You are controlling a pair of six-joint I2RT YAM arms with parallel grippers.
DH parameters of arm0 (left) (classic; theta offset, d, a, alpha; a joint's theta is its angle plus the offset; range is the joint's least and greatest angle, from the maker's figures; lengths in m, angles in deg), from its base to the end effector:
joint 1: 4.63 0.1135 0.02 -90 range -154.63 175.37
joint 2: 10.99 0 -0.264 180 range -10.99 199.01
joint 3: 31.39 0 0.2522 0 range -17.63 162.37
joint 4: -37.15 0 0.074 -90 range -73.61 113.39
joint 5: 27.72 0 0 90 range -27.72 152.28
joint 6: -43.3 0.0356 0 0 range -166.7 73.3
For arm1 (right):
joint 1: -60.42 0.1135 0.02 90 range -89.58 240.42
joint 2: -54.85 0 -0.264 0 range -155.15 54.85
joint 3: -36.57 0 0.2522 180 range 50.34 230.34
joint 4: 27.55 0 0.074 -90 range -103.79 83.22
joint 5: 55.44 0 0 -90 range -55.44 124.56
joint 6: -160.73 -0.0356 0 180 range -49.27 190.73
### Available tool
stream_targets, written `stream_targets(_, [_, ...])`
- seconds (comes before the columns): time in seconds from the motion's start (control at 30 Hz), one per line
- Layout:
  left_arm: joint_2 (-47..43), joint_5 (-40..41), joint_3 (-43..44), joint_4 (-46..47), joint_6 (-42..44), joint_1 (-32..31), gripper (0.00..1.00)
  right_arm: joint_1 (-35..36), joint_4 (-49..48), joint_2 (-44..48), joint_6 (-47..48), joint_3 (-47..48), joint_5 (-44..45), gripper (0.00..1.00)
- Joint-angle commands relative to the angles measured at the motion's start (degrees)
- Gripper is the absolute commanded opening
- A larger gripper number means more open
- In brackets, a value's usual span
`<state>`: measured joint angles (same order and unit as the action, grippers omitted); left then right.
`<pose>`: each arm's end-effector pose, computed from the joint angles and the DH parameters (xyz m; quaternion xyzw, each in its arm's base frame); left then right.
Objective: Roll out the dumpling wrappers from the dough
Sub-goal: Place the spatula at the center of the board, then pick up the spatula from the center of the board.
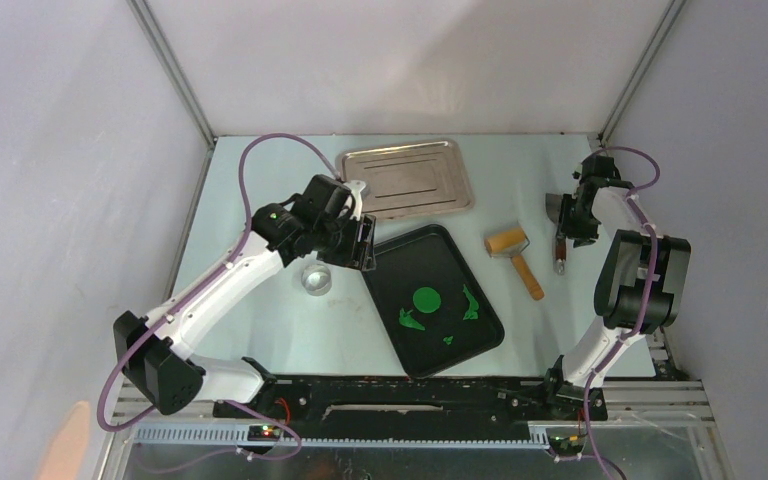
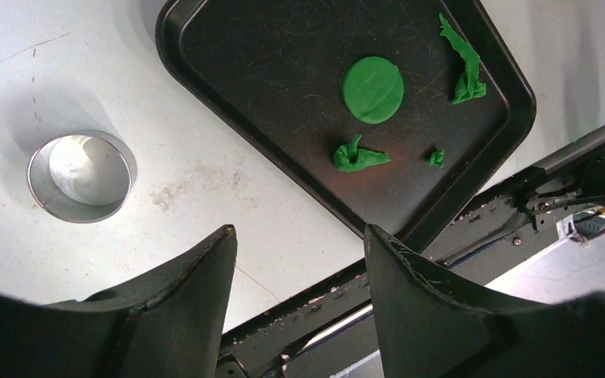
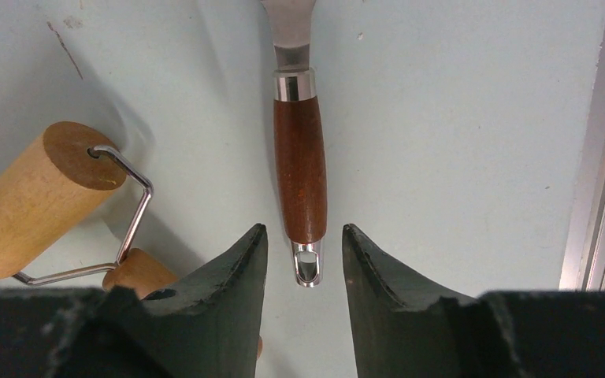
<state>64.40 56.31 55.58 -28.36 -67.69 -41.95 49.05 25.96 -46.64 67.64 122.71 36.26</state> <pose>0.2084 -0.1635 0.3312 0.1508 0.9377 -0.1939 0.2459 0.3481 -0.0711 0.2032 0.1264 0.9748 -0.0278 0.1819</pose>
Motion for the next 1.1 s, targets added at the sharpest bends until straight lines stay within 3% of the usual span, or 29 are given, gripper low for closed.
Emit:
stream_targets(0.0, [0.13, 0.62, 2.37, -0.01, -0.60, -0.53, 0.65, -0.31, -0.23, 1.82, -0.90, 2.32, 0.22, 0.44])
stream_targets(0.3, [0.19, 0.30, 2.26, 0.35, -0.53, -0.86, 0.65, -0.06, -5.21, 9.70, -3.51, -3.44, 2.55, 0.46])
stream_targets(0.43, [0.18, 0.18, 2.13, 0.42, -0.43, -1.04, 0.65, 0.21, -16.12, 18.39, -6.59, -15.69, 4.56, 0.47])
stream_targets(0.53, [0.11, 0.11, 2.02, 0.48, -0.37, -1.14, 0.65, -0.19, -23.61, 22.55, -10.36, -23.15, 4.44, 0.55])
stream_targets(0.77, [0.28, 0.00, 2.09, 0.46, -0.18, -1.33, 0.65, -1.68, -22.27, 15.66, -14.37, -22.30, -0.89, 0.58])
stream_targets(1.07, [0.72, 0.27, 2.28, 0.42, -0.36, -1.39, 0.65, -0.62, -20.35, 7.11, -12.25, -18.36, 0.95, 0.54])
